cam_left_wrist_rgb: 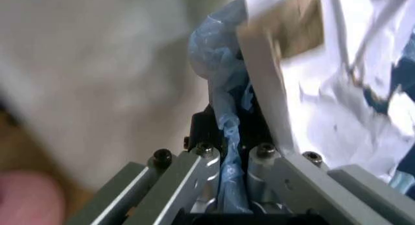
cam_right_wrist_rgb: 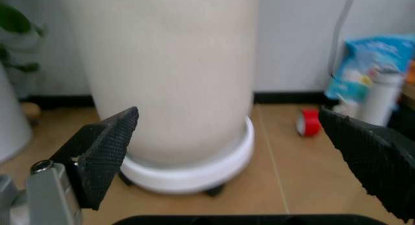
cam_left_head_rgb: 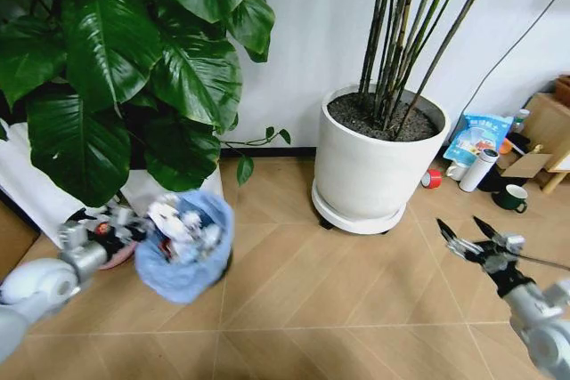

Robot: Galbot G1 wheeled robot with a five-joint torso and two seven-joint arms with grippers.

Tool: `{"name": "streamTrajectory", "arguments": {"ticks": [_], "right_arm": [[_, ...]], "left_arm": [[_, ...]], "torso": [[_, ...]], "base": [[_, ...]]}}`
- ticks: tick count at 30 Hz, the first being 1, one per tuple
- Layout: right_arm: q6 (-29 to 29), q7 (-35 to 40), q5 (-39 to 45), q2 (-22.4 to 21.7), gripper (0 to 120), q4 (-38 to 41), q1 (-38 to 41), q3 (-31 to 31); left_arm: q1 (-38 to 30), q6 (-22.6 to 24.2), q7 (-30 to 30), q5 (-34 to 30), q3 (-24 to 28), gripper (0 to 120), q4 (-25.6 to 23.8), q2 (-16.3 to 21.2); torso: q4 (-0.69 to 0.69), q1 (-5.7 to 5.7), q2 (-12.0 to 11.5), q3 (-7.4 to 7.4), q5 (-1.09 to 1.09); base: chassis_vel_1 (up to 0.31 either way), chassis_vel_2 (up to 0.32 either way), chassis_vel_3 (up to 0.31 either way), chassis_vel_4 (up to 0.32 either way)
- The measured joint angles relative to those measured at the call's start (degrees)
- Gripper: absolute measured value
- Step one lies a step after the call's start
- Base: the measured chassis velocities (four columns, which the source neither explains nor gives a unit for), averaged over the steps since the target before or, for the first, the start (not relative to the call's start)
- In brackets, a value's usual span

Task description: Pick up the trash bin and place the garbage on the floor into it.

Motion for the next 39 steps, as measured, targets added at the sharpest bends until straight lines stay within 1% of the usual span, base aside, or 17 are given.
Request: {"name": "streamTrajectory", "arguments": {"ticks": [1, 2, 3, 4, 5, 6, 8, 11, 14, 17, 18, 19, 21, 23, 25, 28, 39], "right_arm": [[1.03, -0.86, -1.83, 3.41, 100, -1.15, -1.00, 0.93], [1.03, -0.86, -1.83, 3.41, 100, -1.15, -1.00, 0.93], [1.45, -1.84, -2.50, 6.18, 100, -1.90, -1.88, 1.53], [2.27, -2.83, -2.73, 8.35, 100, -2.63, -2.64, 1.93], [3.21, -3.77, -2.91, 10.15, 100, -3.20, -3.13, 2.39], [3.21, -3.77, -2.91, 10.15, 100, -3.20, -3.13, 2.39], [4.07, -4.59, -2.91, 12.25, 100, -3.40, -3.69, 3.02], [5.29, -5.81, -2.37, 13.83, 100, -4.09, -3.71, 3.72], [5.53, -5.91, -2.33, 14.19, 100, -4.50, -3.46, 4.02], [6.18, -5.96, -2.33, 14.64, 100, -5.04, -3.37, 4.29], [6.18, -5.96, -2.33, 14.64, 100, -5.04, -3.37, 4.29], [6.61, -6.32, -2.33, 14.53, 100, -5.37, -3.84, 4.11], [7.31, -7.01, -1.88, 14.01, 100, -5.79, -4.25, 3.56], [7.39, -7.40, -1.80, 13.62, 100, -5.79, -4.42, 3.39], [7.45, -7.85, -1.77, 13.01, 100, -5.40, -4.76, 3.11], [7.45, -7.94, -1.70, 12.65, 100, -4.94, -4.88, 2.95], [7.44, -8.73, -1.71, 12.67, 100, -4.61, -5.01, 2.50]], "left_arm": [[2.83, -0.02, 0.15, 0.36, -3.21, 0, -0.01, -0.73], [2.83, -0.02, 0.15, 0.36, -3.21, 0, -0.01, -0.73], [5.39, -0.04, 0.25, 0.49, -5.97, 0, -0.18, -1.31], [7.19, -0.07, 0.48, 0.61, -7.96, 0, -0.43, -1.62], [9.04, -0.10, 0.74, 0.76, -10.31, 0, -0.90, -1.94], [9.04, -0.10, 0.74, 0.76, -10.31, 0, -0.90, -1.94], [11.76, -0.12, 0.84, 0.82, -14.11, 0, -1.97, -2.63], [15.30, -0.19, 0.94, 1.54, -19.46, 0, -3.55, -4.33], [16.79, -0.19, 0.93, 1.78, -21.08, 0, -4.27, -5.14], [19.63, -0.30, 1.05, 2.81, -23.65, 0, -5.22, -7.28], [19.63, -0.30, 1.05, 2.81, -23.65, 0, -5.22, -7.28], [20.48, -0.46, 1.22, 3.25, -24.27, 0, -5.20, -8.43], [20.85, -0.58, 1.60, 3.63, -24.47, 0, -4.64, -9.96], [20.75, -0.59, 1.60, 3.76, -24.46, 0, -4.48, -10.70], [20.46, -0.59, 1.55, 4.11, -23.88, 0, -4.76, -12.21], [20.44, -0.59, 1.55, 4.71, -23.26, 0, -5.19, -13.23], [20.10, -0.54, 1.27, 5.09, -22.36, 0, -6.44, -14.47]], "torso": [[0.02, 0.00, 0.00, 0.00, 0.02], [0.02, 0.00, 0.00, 0.00, 0.02], [0.02, 0.00, 0.00, -0.01, 0.07], [0.01, 0.00, 0.00, 0.00, 0.07], [0.00, 0.00, 0.00, -0.01, 0.02], [0.00, 0.00, 0.00, -0.01, 0.02], [-0.04, 0.00, 0.00, -0.01, 0.04], [-0.02, 0.00, 0.00, 0.00, 0.05], [-0.02, 0.00, 0.00, 0.00, 0.05], [0.00, -0.01, 0.00, 0.00, 0.06], [0.00, -0.01, 0.00, 0.00, 0.06], [0.00, 0.00, 0.00, 0.00, 0.03], [-0.01, 0.00, 0.00, 0.00, 0.08], [-0.02, 0.00, 0.00, 0.00, 0.06], [-0.02, 0.00, 0.00, 0.00, 0.06], [-0.02, 0.00, 0.00, 0.00, 0.05], [-0.01, 0.00, -0.01, 0.00, 0.06]], "base": [[0.000, 0.000, 0.000, 0.000], [0.000, 0.000, 0.000, 0.000], [0.000, 0.000, 0.000, 0.000], [0.000, 0.000, 0.000, 0.000], [0.000, 0.000, 0.000, 0.000], [0.000, 0.000, 0.000, 0.000], [0.000, 0.000, 0.000, 0.000], [0.000, 0.000, 0.000, 0.000], [0.000, 0.000, 0.000, 0.000], [0.000, 0.000, 0.000, 0.000], [0.000, 0.000, 0.000, 0.000], [0.000, 0.000, 0.000, 0.000], [0.000, 0.000, 0.000, 0.000], [0.000, 0.000, 0.000, 0.000], [0.000, 0.000, 0.000, 0.000], [0.000, 0.000, 0.000, 0.000], [0.000, 0.000, 0.000, 0.000]]}}
